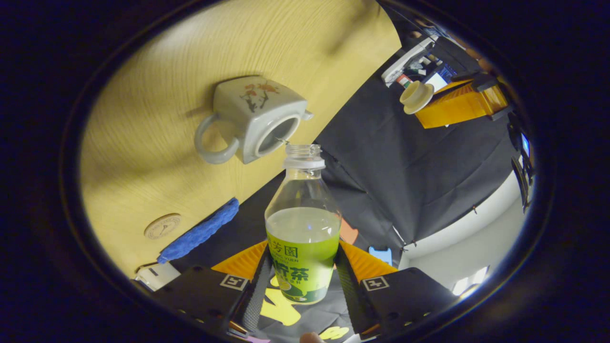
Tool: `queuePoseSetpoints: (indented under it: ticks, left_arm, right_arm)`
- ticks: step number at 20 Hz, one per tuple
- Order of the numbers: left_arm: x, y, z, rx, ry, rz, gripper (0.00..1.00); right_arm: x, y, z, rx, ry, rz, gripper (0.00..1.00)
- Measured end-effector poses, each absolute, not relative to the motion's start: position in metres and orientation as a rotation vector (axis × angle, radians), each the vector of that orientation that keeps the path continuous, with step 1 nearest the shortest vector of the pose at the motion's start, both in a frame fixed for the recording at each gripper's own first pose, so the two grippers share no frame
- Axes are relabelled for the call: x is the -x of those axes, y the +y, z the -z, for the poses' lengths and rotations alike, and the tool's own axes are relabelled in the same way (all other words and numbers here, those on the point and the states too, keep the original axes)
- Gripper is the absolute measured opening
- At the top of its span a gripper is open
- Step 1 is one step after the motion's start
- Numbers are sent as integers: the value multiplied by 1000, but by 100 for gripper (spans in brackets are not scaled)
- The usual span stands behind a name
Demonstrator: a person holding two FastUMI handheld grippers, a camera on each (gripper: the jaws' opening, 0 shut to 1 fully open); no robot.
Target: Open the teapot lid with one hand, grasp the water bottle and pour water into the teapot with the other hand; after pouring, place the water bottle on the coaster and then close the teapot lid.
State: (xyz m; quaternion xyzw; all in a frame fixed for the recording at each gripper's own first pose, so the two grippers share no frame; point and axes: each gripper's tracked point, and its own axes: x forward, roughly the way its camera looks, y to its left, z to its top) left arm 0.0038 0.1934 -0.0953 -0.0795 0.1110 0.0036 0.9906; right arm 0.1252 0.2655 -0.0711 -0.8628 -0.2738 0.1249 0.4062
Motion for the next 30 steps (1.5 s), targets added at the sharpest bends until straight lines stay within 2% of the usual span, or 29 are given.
queuePoseSetpoints:
  ticks: [9, 14, 19, 25, 30]
  left_arm:
    - [-5, 193, 95, 158, 220, -9, 2]
    - [-5, 193, 91, 152, 210, -9, 2]
    - [-3, 191, 86, 155, 197, -7, 2]
    - [-6, 175, 78, 143, 180, 18, 2]
    - [-7, 161, 70, 127, 164, 45, 2]
  right_arm:
    - [-128, 268, 69, 2157, -695, -309, 72]
    - [-135, 256, 76, 2014, -583, -345, 72]
    - [-128, 232, 90, 1589, -290, -457, 73]
    - [-113, 210, 83, 991, -27, -540, 71]
    - [-140, 179, 61, 400, 132, -493, 72]
